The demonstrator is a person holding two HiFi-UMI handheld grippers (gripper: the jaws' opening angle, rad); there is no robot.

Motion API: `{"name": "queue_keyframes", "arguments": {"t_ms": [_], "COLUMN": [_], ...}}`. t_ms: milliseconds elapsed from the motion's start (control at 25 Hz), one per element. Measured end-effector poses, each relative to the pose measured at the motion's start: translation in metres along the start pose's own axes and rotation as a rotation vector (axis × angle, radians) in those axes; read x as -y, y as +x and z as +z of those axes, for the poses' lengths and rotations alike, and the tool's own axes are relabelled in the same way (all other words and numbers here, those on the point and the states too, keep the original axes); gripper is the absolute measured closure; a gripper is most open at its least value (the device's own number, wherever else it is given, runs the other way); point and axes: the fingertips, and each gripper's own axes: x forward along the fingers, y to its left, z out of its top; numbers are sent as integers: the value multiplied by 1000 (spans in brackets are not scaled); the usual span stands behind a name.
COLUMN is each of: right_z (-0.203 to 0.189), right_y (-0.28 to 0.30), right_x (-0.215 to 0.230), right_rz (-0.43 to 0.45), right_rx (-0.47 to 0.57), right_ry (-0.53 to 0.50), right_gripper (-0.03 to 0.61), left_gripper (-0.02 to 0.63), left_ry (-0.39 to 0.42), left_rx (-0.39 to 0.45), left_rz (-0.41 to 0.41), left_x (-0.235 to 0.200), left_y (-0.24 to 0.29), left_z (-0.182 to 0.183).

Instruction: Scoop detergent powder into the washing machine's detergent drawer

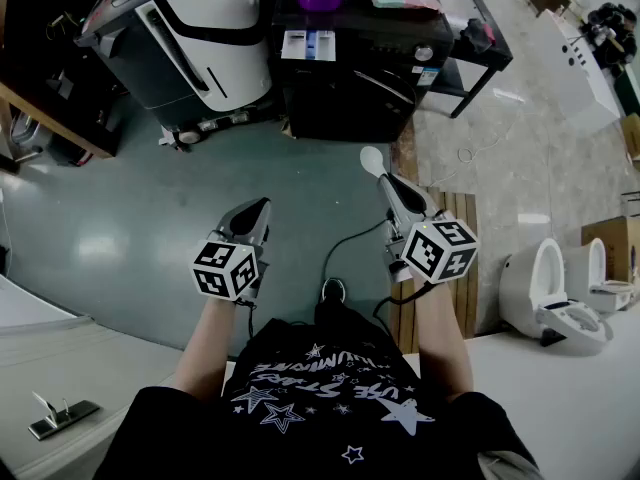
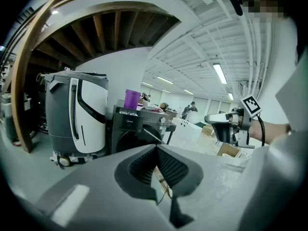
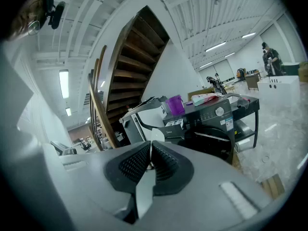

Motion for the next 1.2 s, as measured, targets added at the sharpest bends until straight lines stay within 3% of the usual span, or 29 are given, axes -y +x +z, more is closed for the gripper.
{"name": "queue_keyframes", "arguments": {"t_ms": [280, 600, 960, 1200], "right_z": [-7, -13, 21, 27], "right_y": [5, -1, 13, 44], "right_x": [-10, 21, 37, 41], "right_rz": [-6, -28, 53, 75], "right_rx": [-10, -23, 13, 2], "right_ry": [-1, 23, -60, -50], "right_gripper": [543, 543, 543, 541], "left_gripper": [614, 614, 614, 613], "left_ry": [-3, -9, 79, 96], "left_rx": [14, -44, 24, 1], "left_rz": [34, 17, 41, 43], "left_x": [-18, -2, 10, -10], "left_y": [-12, 22, 54, 69], "left_z": [8, -9, 40, 43]}}
